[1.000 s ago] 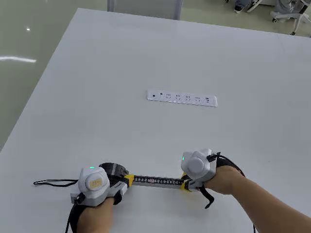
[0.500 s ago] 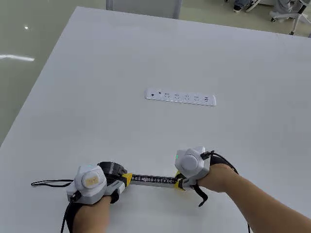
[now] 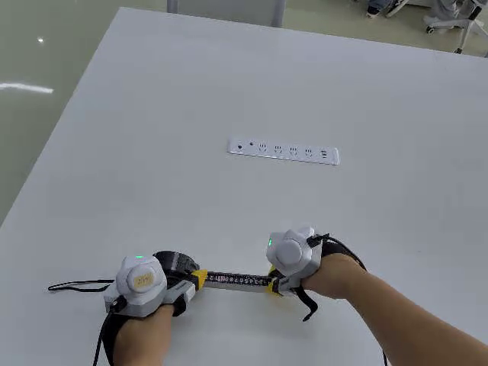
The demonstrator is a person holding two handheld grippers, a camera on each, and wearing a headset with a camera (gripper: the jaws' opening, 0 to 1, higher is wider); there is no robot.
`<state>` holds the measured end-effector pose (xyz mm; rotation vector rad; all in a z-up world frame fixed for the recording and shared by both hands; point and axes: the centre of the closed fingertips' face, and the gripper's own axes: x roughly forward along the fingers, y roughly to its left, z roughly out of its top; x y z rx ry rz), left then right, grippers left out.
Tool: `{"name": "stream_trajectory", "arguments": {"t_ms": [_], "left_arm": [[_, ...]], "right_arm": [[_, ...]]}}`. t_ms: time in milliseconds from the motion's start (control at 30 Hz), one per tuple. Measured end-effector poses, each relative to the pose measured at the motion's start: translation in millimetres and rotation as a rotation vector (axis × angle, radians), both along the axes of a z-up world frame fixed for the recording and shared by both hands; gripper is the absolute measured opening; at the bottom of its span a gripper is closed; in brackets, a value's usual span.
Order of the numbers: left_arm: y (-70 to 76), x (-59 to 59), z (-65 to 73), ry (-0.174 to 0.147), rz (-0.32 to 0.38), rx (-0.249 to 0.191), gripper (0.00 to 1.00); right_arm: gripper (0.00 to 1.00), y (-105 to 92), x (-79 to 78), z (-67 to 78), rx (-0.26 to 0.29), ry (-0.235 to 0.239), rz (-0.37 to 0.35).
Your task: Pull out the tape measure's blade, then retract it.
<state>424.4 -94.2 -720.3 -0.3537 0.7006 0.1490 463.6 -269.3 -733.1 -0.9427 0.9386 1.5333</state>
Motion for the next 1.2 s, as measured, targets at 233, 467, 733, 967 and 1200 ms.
{"name": "stream_trajectory", "arguments": {"t_ms": [233, 467, 733, 967, 1200], "left_arm": [[0.2, 0.1, -0.1, 0.001, 0.001, -0.002, 0.67], [0.5, 0.3, 0.2, 0.001, 0.000, -0.002, 0.67], [0.4, 0.0, -0.3, 0.003, -0.001, -0.002, 0.67], [0.1, 0.0, -0.3, 0.003, -0.002, -0.002, 0.67], [0.8, 0.5, -0.5, 0.001, -0.002, -0.001, 0.67]], "right_arm": [[0.15, 6.6, -2.2, -0.3, 0.004, -0.002, 0.008], [0.15, 12.3, -4.0, -1.0, 0.009, 0.001, 0.001], [0.15, 16.9, -5.6, -0.9, 0.016, -0.003, 0.008], [0.15, 21.3, -7.3, -1.0, 0.021, -0.002, 0.013], [0.15, 25.8, -8.7, -2.2, 0.021, 0.006, 0.009]]}}
